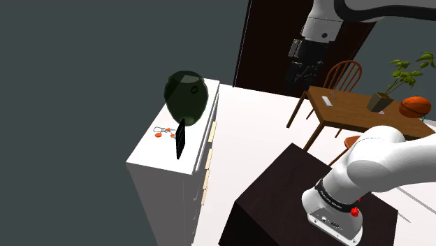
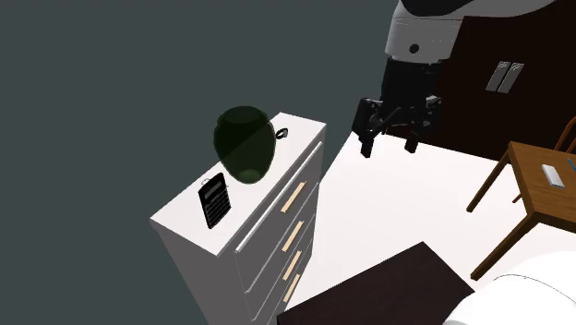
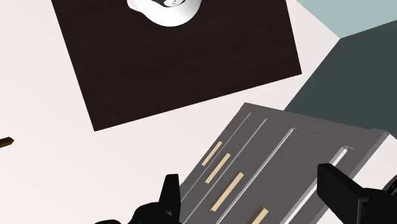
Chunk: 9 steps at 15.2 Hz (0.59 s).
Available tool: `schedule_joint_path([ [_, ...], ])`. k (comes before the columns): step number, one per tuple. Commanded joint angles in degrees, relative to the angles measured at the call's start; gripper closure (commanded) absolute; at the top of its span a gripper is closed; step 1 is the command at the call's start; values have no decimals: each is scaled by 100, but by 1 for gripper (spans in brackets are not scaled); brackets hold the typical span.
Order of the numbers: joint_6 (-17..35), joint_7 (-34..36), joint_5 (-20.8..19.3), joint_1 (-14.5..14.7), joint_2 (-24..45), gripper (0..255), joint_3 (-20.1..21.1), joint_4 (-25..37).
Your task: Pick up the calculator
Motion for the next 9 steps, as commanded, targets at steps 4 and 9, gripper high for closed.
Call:
schedule_joint_path([
  [4, 313, 625, 313, 71, 106, 0, 446, -121],
  [9, 897, 1649, 759, 172, 512, 0, 1189, -134],
])
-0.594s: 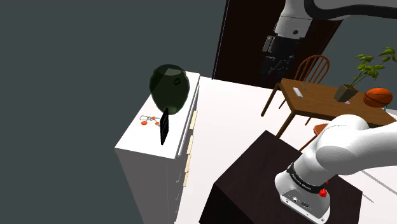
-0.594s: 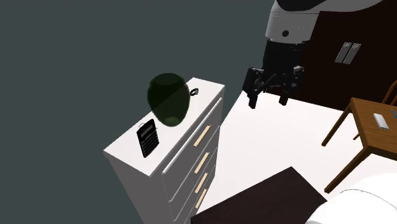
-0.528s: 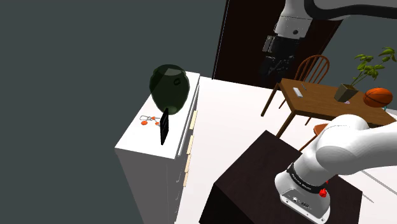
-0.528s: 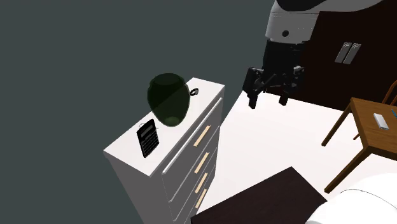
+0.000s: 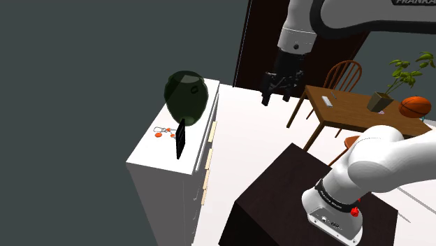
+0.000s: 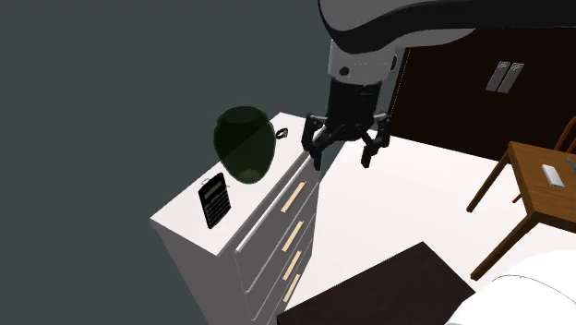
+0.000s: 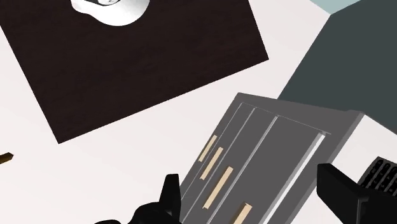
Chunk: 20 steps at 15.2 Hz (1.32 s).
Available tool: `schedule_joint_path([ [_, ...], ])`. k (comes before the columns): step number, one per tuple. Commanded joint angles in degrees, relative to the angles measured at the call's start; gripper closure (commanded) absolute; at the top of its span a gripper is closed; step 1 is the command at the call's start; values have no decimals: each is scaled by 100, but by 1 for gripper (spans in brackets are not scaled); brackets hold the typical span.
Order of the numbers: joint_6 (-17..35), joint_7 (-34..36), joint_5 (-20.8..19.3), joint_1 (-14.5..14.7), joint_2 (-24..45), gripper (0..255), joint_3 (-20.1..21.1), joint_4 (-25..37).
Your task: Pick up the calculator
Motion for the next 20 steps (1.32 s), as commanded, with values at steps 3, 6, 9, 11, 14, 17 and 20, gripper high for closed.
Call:
schedule_joint_path([
  [3, 541, 843, 293, 45, 479, 0, 614, 82],
  [6, 911, 1457, 404, 29, 937, 0, 1052, 273],
  [9, 1267, 2093, 409, -26, 1473, 0, 1482, 546],
  [11, 1489, 2537, 341, -83, 1870, 0, 1762, 771],
  [14, 1786, 3246, 115, -187, 2526, 0, 2170, 1172],
  [17, 2020, 4023, -284, -275, 3261, 0, 2536, 1651],
  [20, 2156, 4860, -853, -279, 4074, 0, 2805, 2213],
])
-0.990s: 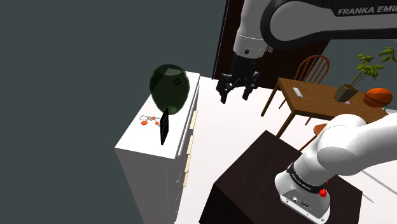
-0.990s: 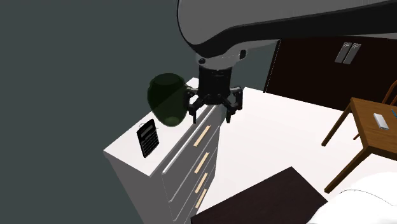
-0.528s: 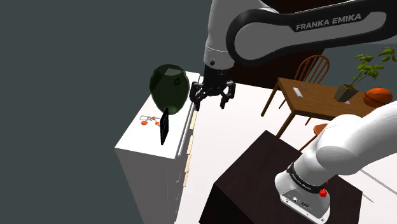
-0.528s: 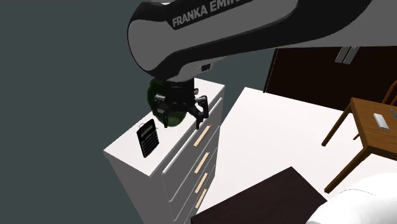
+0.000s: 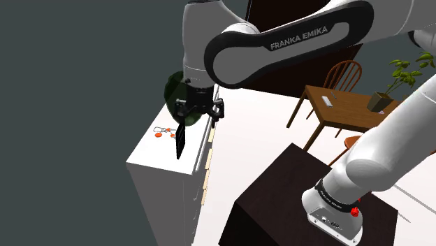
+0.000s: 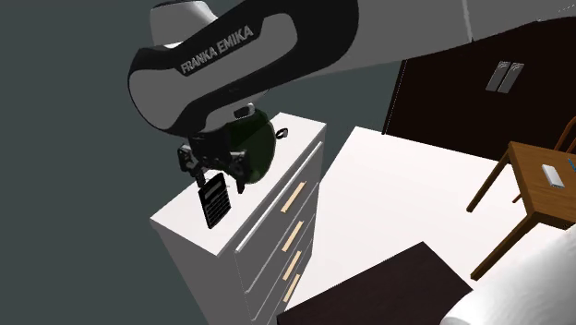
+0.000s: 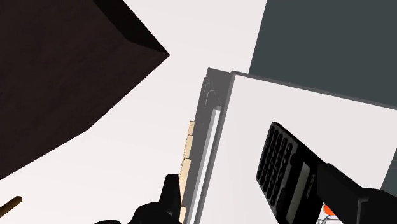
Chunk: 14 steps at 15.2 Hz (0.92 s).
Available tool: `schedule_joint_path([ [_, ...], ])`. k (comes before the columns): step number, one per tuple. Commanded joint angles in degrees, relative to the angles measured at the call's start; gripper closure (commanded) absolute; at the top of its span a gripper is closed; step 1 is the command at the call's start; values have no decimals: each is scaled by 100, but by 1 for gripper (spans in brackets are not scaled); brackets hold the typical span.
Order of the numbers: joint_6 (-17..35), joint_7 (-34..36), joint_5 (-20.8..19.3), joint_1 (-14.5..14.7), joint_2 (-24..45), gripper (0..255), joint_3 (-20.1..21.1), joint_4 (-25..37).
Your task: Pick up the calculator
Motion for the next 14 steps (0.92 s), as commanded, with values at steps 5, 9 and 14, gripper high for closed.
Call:
schedule_joint_path([
  [5, 28, 1633, -1266, 365, 1676, 0, 163, 1280],
  [9, 298, 1700, -1363, 415, 1801, 0, 105, 1111],
  [14, 533, 1773, -1470, 445, 1932, 0, 68, 977],
])
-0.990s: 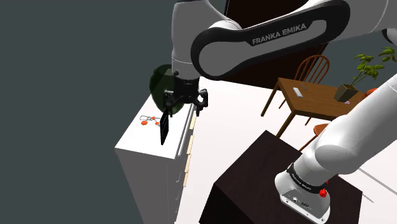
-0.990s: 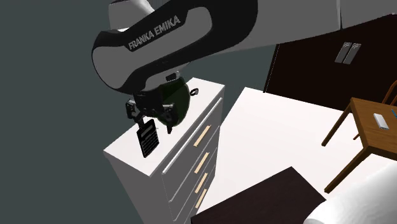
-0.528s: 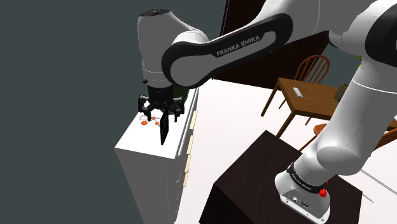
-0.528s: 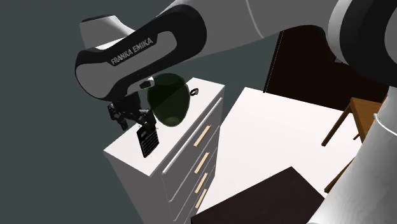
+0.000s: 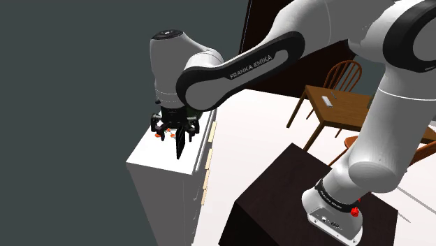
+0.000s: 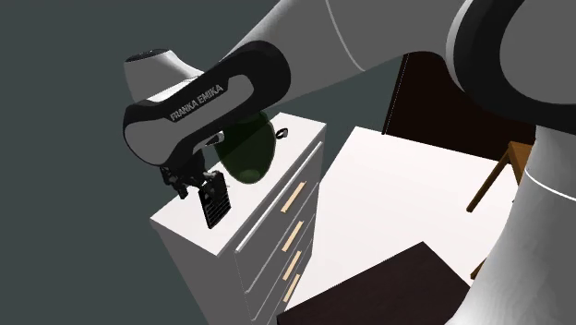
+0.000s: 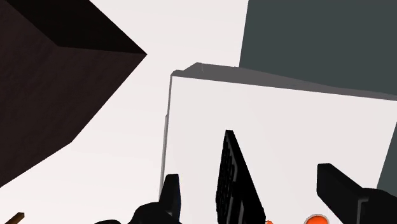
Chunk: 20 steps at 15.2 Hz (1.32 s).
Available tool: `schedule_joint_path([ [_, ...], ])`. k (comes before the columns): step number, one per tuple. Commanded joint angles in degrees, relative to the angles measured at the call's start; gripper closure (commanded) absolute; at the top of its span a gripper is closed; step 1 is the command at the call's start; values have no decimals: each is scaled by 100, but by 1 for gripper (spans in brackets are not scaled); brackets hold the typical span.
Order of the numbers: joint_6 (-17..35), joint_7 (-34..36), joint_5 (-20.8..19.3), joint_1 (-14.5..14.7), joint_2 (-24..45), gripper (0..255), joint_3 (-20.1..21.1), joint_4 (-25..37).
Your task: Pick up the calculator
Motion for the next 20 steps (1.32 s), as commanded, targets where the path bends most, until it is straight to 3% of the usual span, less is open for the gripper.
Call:
schedule_joint_path([
  [1, 29, 8, -11, 3, 11, 0, -4, -18],
  [2, 25, 9, -11, 4, 12, 255, -3, -13],
  [11, 29, 8, -11, 3, 11, 255, -3, -18],
  [20, -572, -161, 234, -62, -290, 255, 76, 350],
])
